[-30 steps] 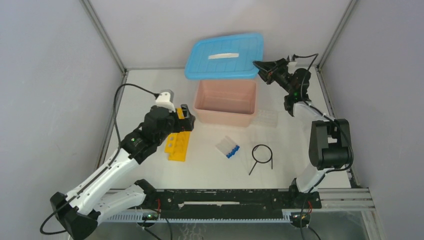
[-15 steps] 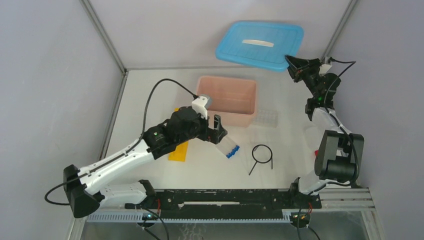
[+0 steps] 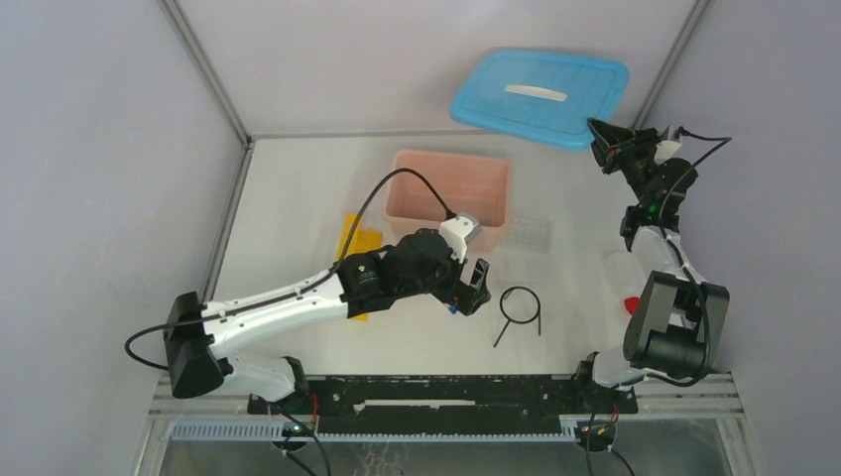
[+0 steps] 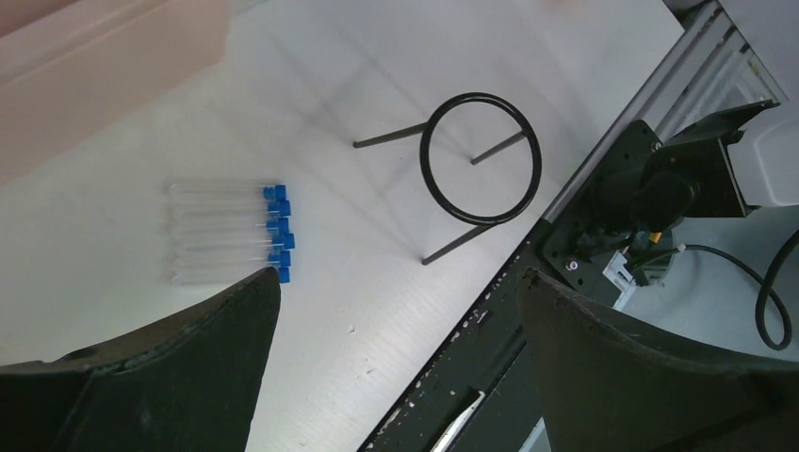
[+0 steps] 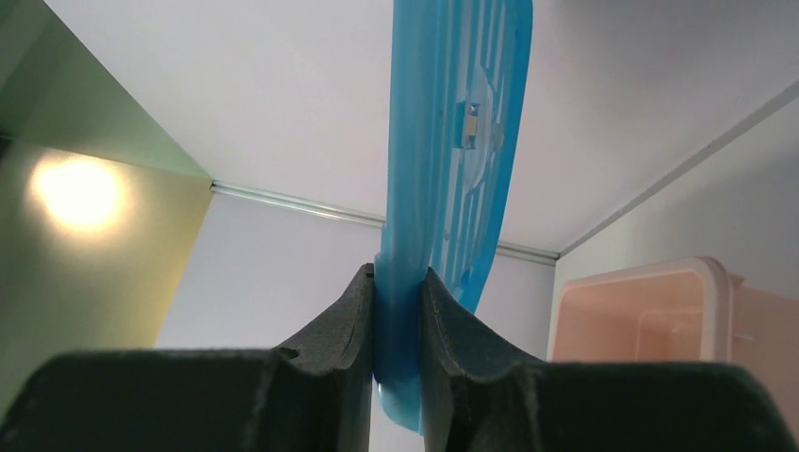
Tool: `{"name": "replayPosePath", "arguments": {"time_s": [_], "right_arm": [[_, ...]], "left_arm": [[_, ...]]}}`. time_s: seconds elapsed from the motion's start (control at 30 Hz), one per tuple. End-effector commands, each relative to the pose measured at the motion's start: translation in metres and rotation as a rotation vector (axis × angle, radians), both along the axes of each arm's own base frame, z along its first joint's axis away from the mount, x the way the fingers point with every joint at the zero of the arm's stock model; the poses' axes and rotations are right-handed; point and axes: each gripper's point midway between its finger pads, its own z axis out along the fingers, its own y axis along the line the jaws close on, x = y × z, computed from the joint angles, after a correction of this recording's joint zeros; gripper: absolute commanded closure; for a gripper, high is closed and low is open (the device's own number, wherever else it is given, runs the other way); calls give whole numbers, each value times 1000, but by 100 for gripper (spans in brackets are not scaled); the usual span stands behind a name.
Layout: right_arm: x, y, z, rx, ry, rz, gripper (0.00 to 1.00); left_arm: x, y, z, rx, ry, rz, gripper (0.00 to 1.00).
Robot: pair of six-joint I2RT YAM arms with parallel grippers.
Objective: Organize the chemistry lab equipment
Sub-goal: Pick up the chemistry item at the center of the board.
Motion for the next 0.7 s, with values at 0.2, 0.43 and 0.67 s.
{"name": "replayPosePath", "arguments": {"time_s": [0.2,0.43,0.67], "right_arm": [[-22,-14,33,-9,-125,-37,100],[-25,-19,33,-6,-129,-48,100],[-25,-22,29,-2,-125,-54,100]], "left_arm": [[-5,-53,16,-83,5,-95,4],[1,-73,1,-62,17,-96,7],[15,-88,-13,-14,8,-71,10]]}}
